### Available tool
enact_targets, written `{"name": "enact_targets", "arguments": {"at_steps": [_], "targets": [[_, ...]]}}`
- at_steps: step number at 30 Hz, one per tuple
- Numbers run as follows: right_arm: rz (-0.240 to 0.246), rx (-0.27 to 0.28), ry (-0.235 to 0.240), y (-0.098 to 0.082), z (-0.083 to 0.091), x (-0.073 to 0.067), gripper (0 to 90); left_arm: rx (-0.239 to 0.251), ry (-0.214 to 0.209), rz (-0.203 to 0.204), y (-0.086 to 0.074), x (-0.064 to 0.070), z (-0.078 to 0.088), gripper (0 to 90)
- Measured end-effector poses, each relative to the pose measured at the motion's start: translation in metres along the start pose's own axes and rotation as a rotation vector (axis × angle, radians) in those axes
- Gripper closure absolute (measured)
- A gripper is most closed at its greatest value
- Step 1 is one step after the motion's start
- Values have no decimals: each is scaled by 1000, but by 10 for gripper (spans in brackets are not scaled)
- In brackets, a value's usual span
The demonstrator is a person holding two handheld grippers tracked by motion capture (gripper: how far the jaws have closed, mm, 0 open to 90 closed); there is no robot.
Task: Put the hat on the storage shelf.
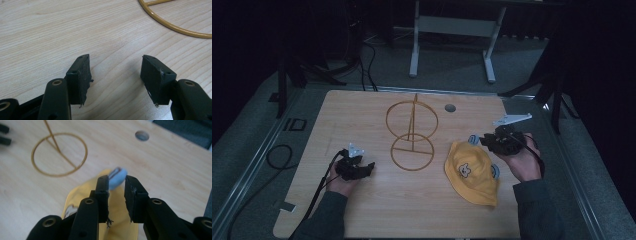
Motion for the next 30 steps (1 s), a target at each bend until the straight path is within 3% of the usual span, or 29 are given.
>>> {"name": "enact_targets", "arguments": {"at_steps": [14,23,30], "targets": [[12,-177,58,-22,-4,-10,628,0,-1,-2,0,0,0,415],[-24,-318,104,-37,-12,-13,564,0,-1,-1,0,0,0,415],[-63,-395,133,-46,-20,-12,577,-1,-1,-3,0,0,0,415]]}}
Point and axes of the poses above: each handheld gripper's, and its own axes: z roughly backward along the jaws, y roughly out of its top, x roughly to its right, the point moved 9 cm from there along -z, roughly forward along the jaws, and after that the axes turned 6 degrees about x, right-handed, at the moved point
